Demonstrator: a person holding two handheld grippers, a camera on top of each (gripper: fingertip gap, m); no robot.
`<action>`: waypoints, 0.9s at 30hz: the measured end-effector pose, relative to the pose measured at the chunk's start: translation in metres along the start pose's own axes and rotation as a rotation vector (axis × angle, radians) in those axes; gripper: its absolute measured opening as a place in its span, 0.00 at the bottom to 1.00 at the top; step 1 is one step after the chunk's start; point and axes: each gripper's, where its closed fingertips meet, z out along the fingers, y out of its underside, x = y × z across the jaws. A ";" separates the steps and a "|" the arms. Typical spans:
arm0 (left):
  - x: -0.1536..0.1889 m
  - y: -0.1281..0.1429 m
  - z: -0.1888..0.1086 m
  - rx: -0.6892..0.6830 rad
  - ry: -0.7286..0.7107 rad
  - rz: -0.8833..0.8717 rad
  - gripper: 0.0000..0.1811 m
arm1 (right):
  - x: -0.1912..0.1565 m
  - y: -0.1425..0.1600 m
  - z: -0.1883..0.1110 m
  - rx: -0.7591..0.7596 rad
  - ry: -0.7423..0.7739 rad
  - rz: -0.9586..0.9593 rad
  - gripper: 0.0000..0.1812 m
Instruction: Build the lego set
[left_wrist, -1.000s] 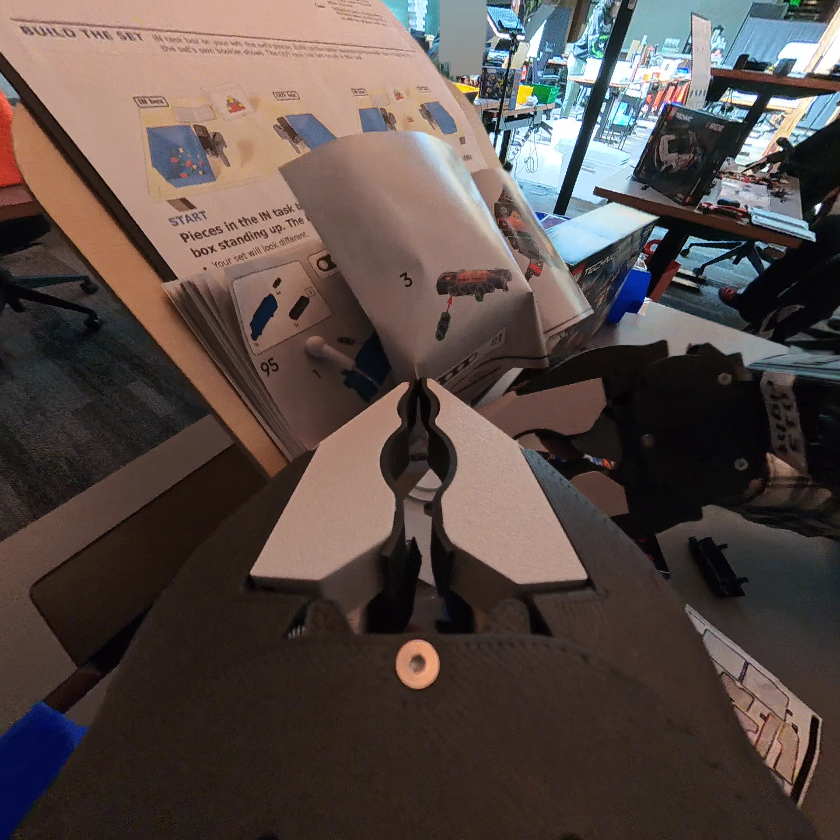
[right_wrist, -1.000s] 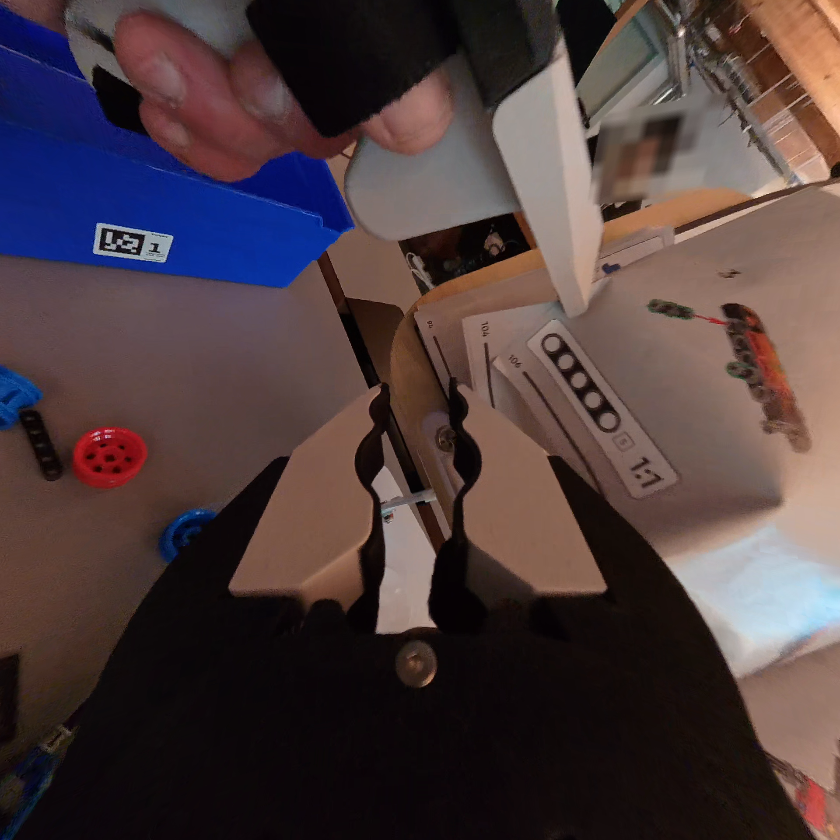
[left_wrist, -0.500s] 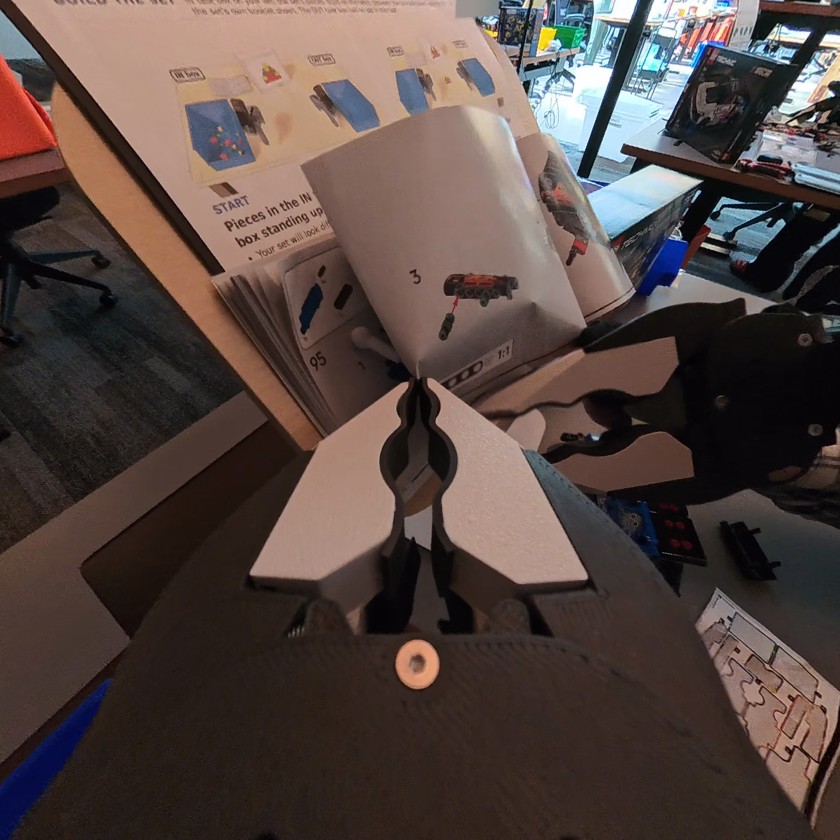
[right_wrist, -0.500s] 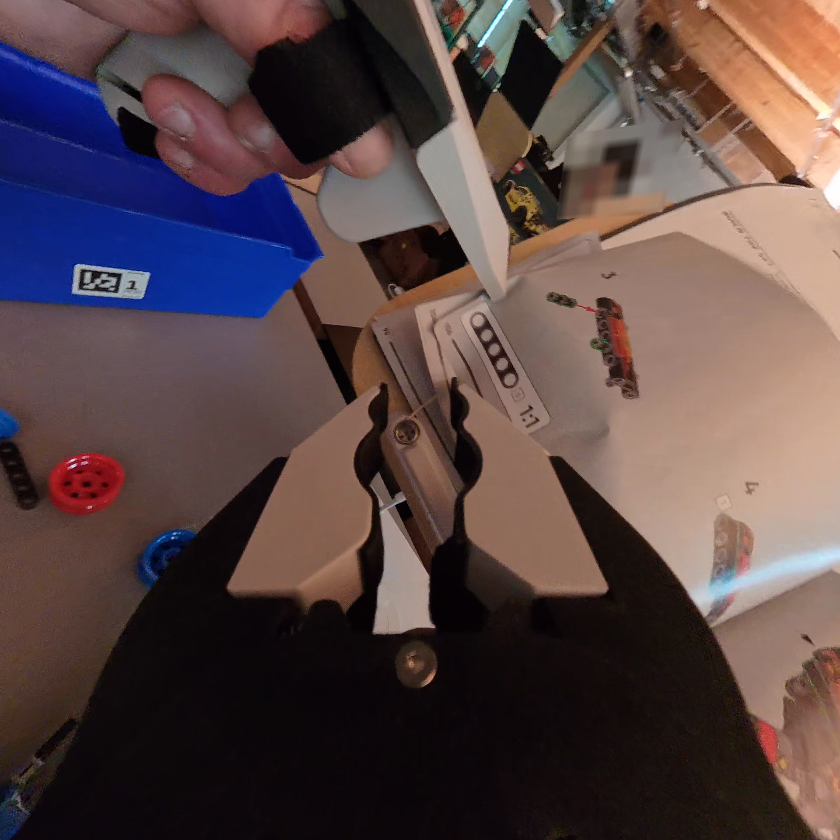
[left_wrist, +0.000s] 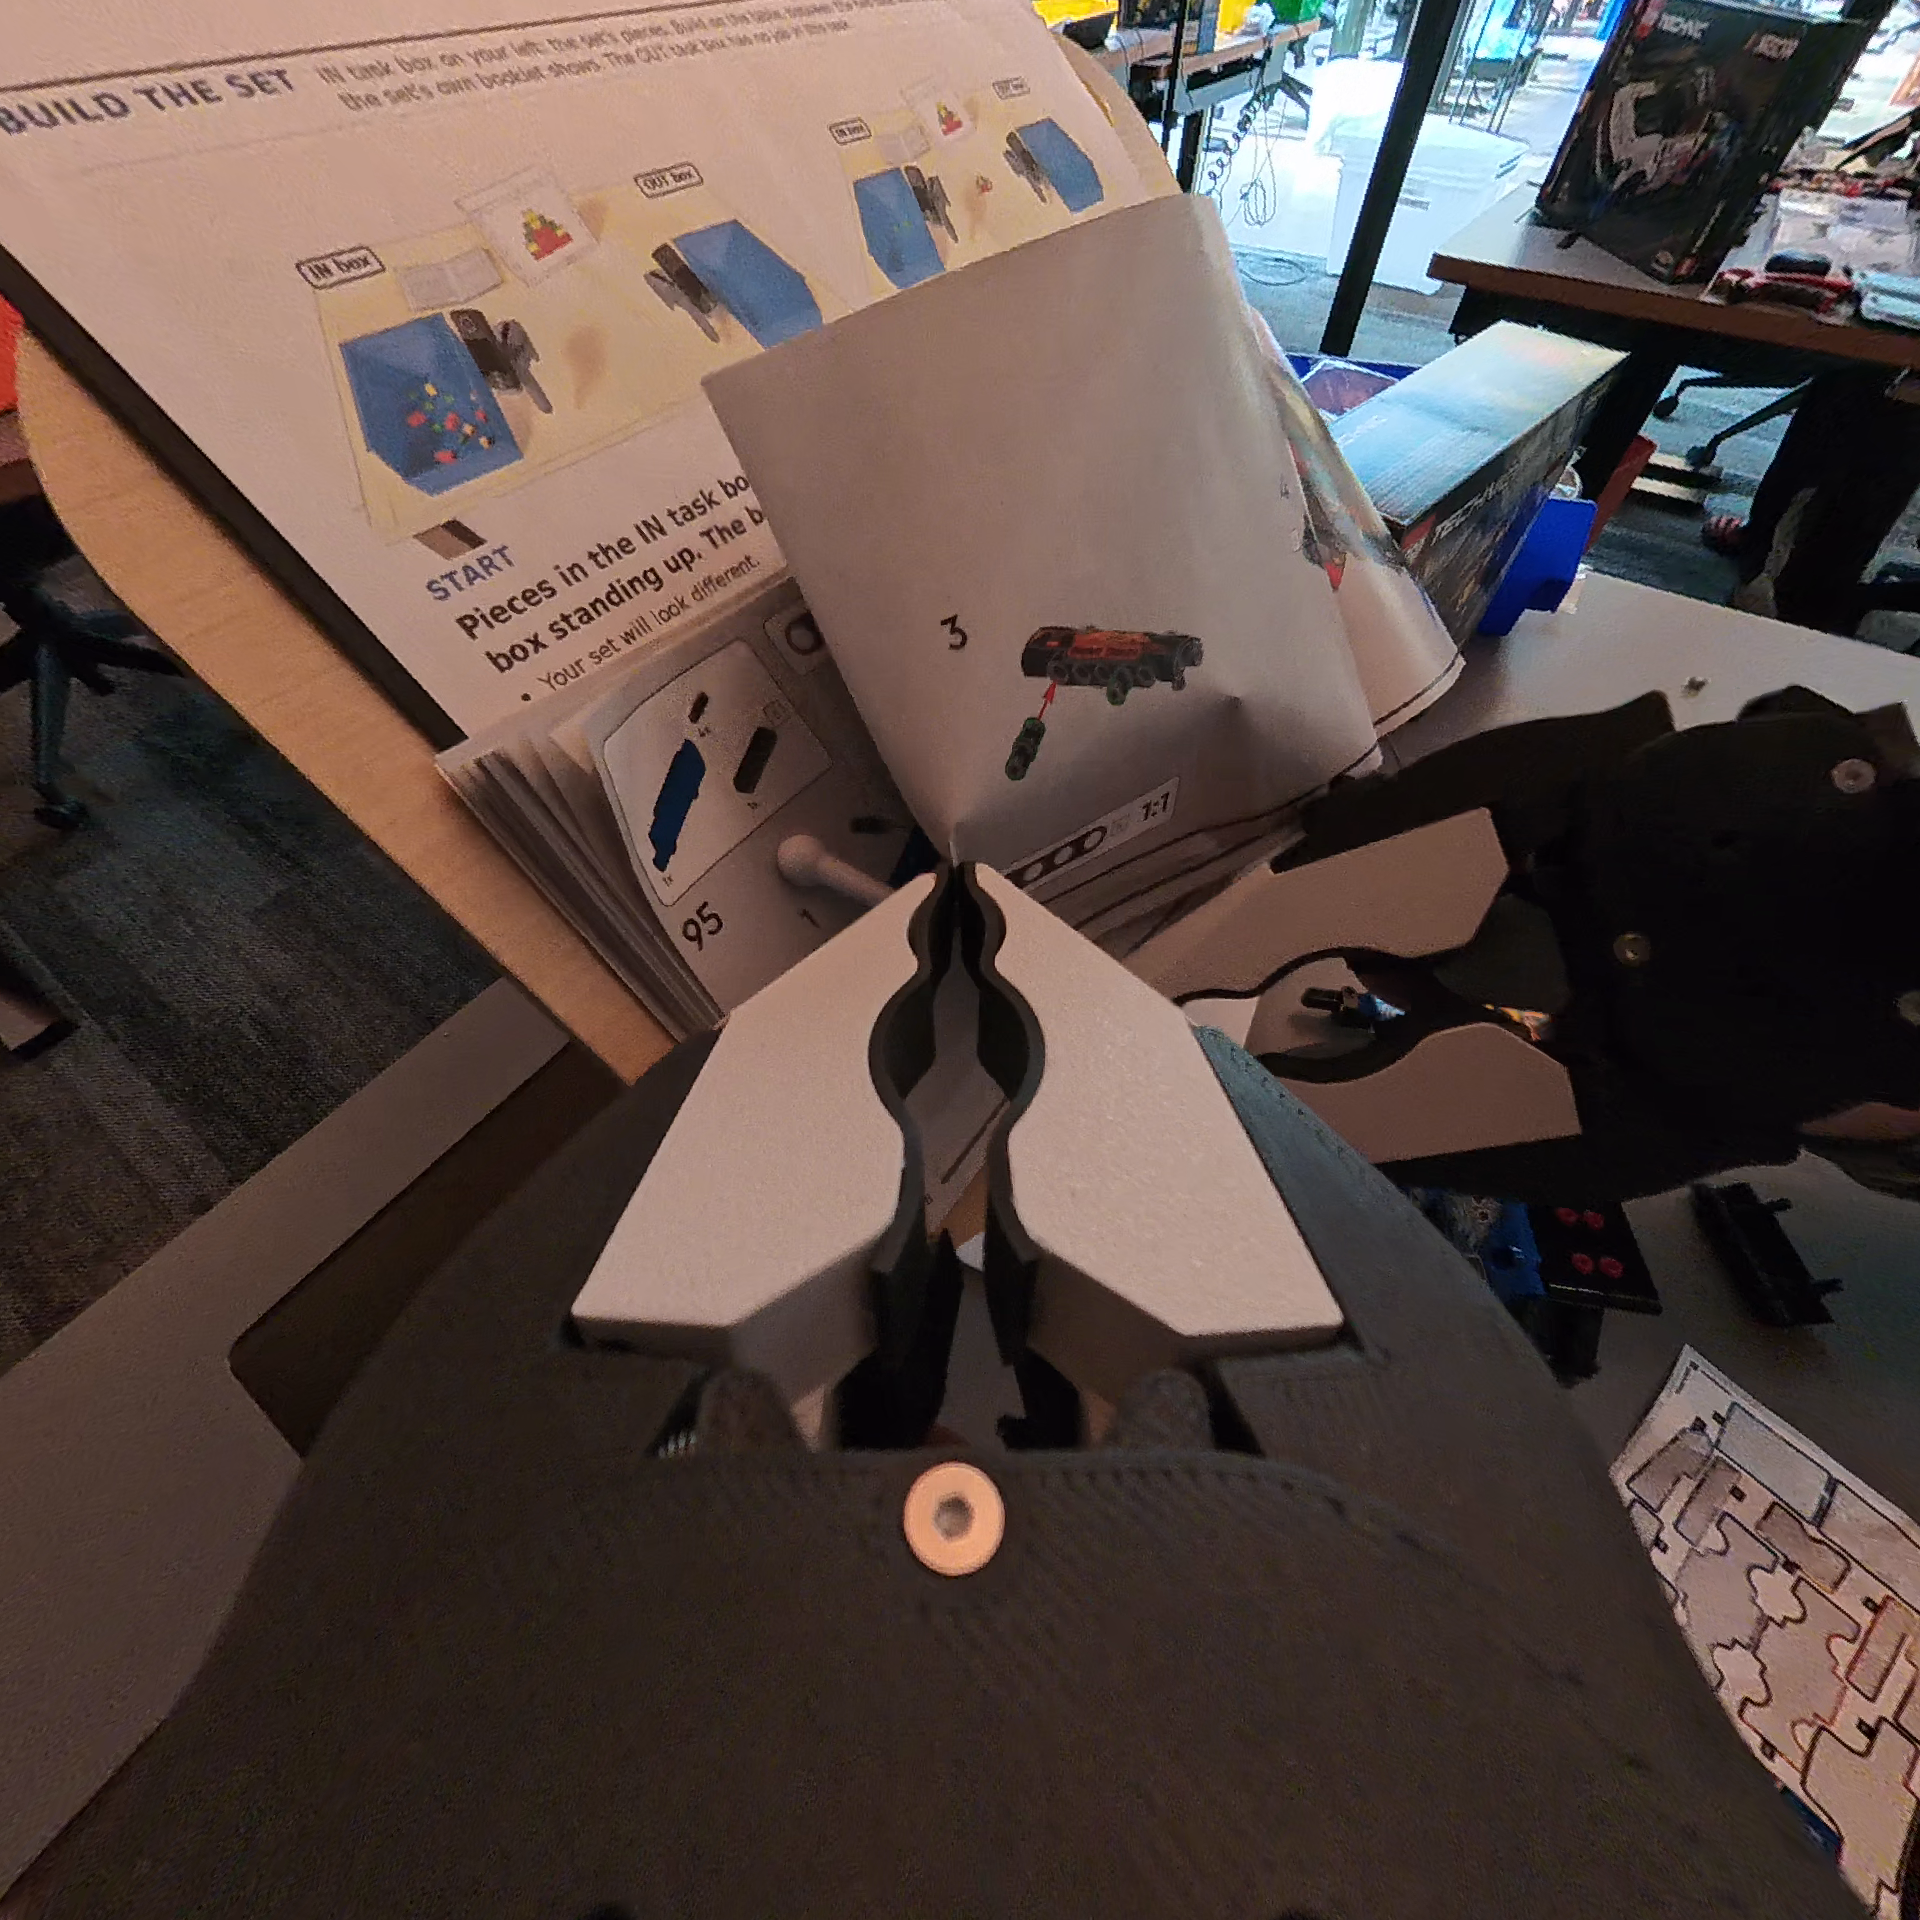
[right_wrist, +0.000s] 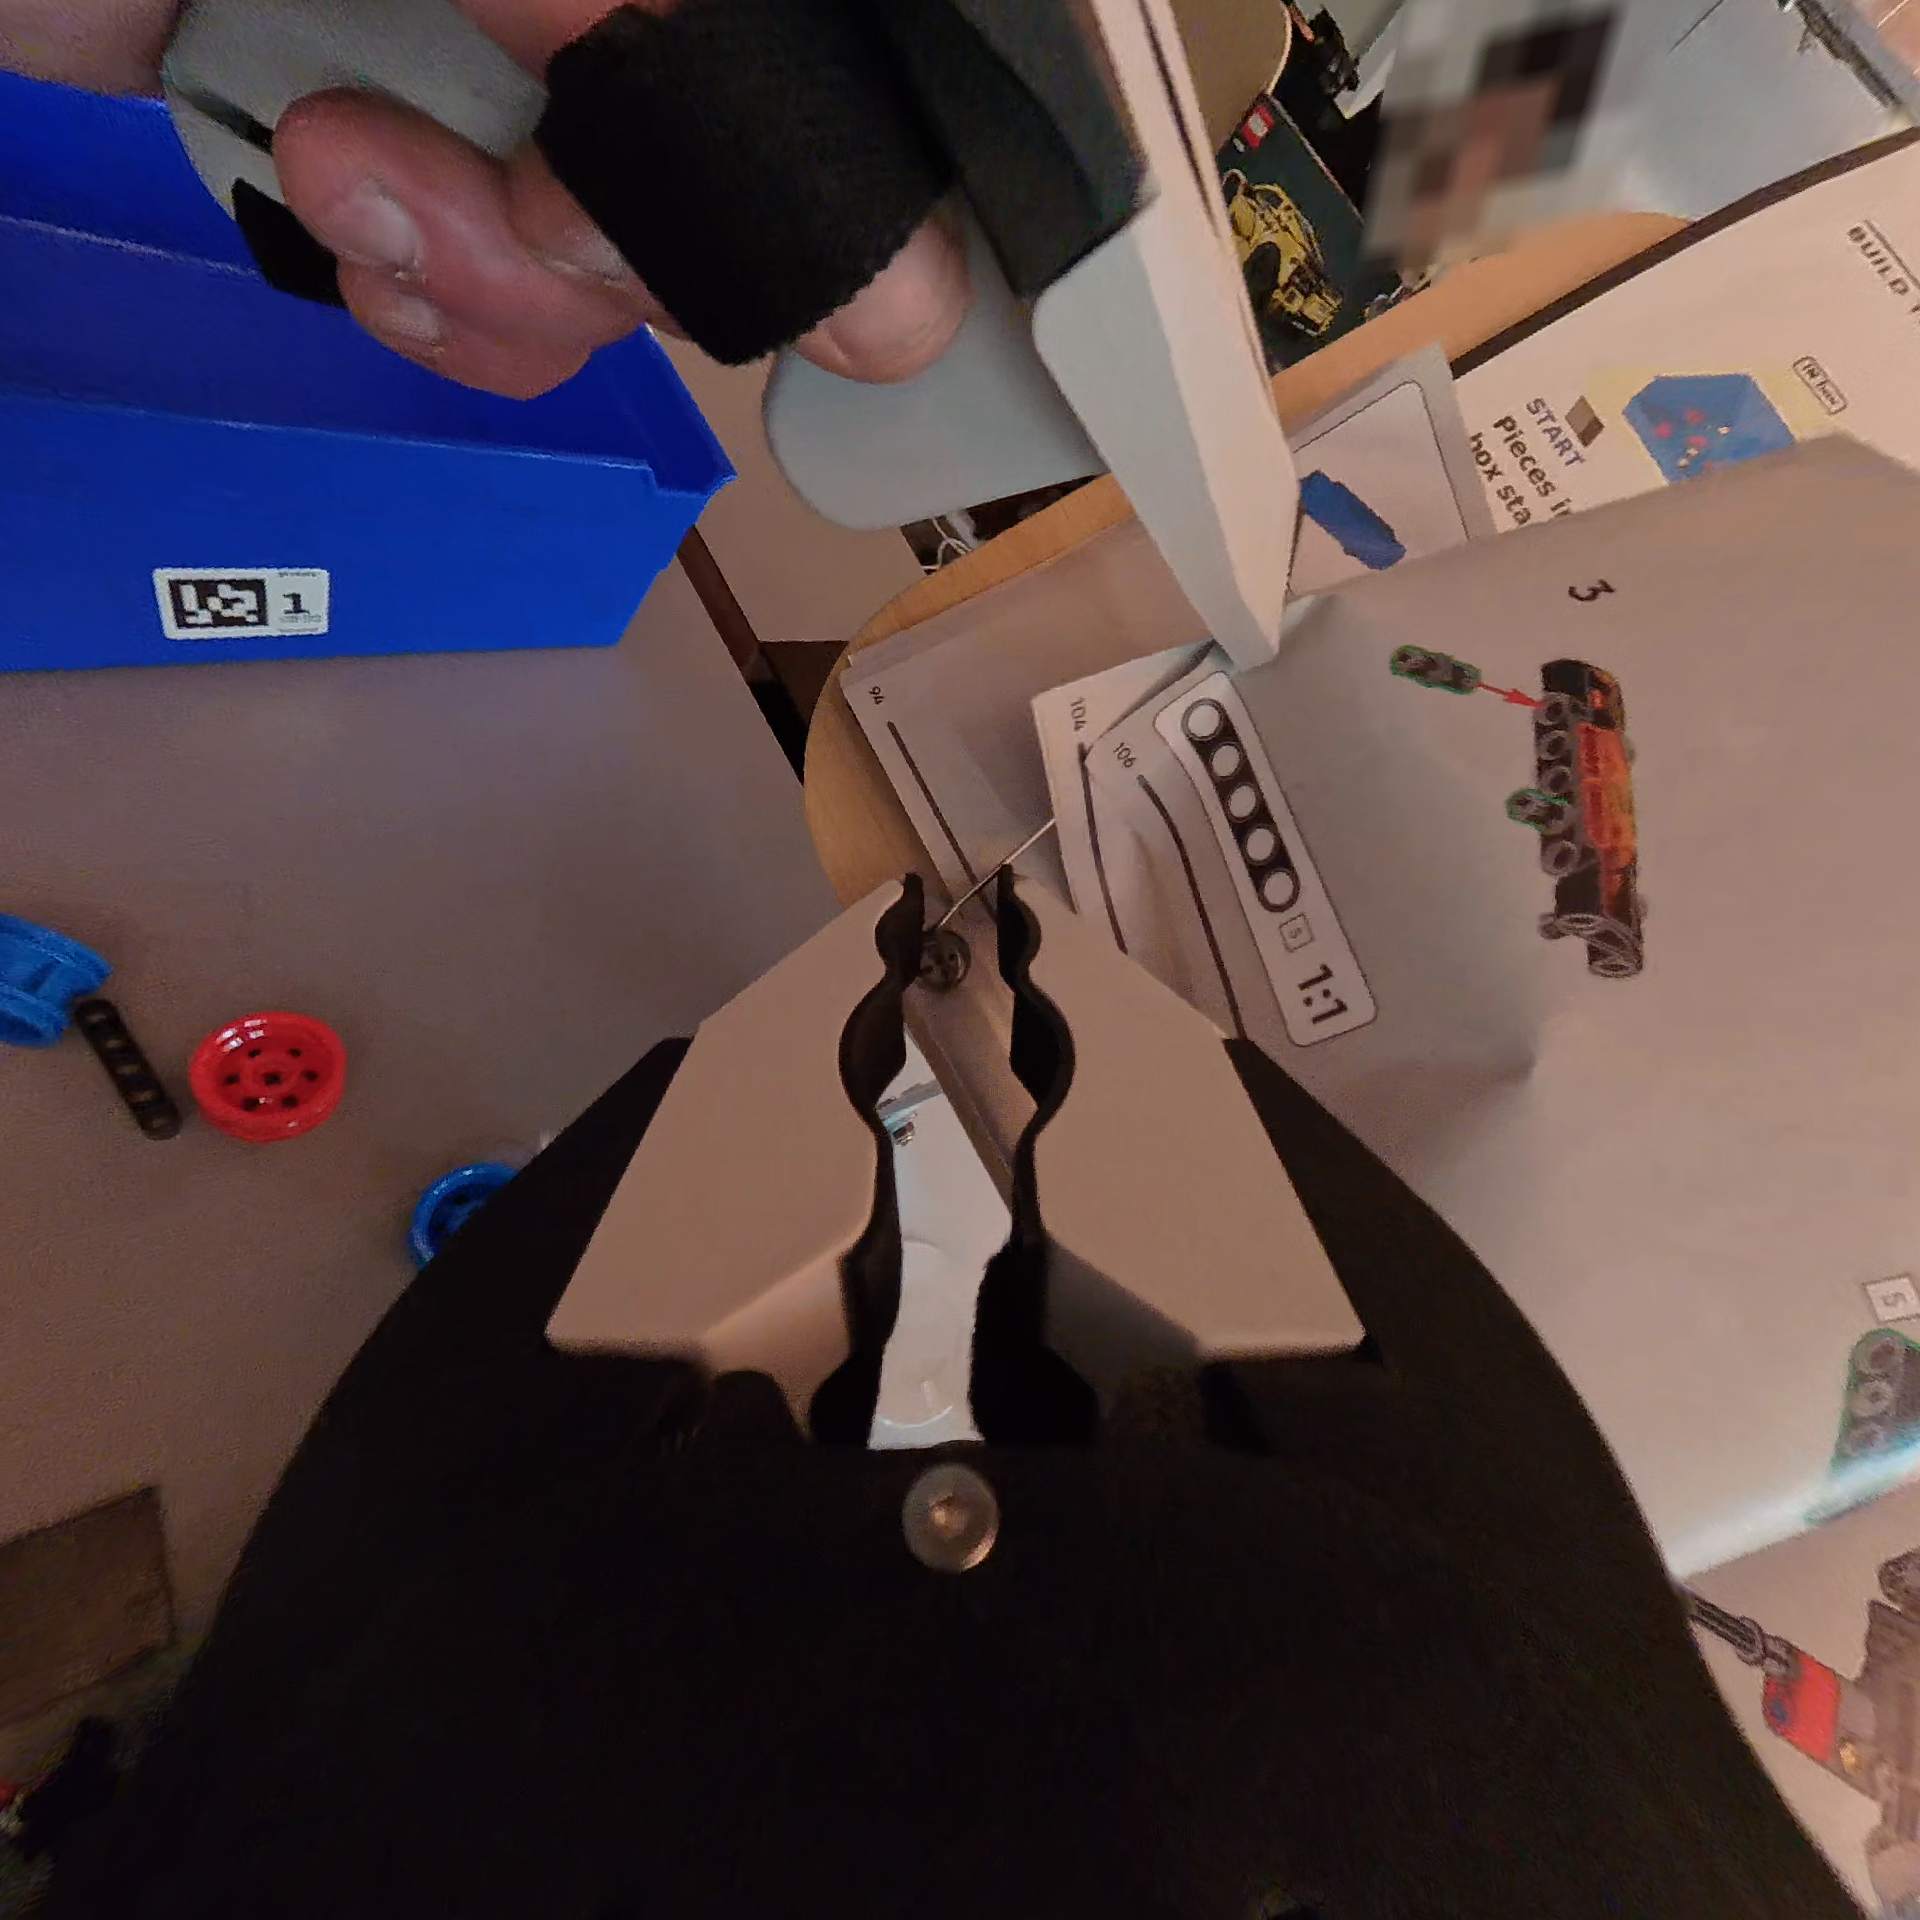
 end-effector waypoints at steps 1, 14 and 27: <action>0.000 -0.001 0.000 0.003 -0.001 0.003 0.00 | 0.000 0.000 0.000 -0.002 0.009 -0.006 0.07; -0.006 0.013 0.003 -0.017 -0.003 -0.004 0.00 | -0.013 -0.006 0.006 0.101 -0.072 -0.044 0.00; -0.016 0.028 -0.003 0.006 0.047 -0.086 0.00 | -0.011 -0.008 -0.005 0.246 -0.045 0.016 0.00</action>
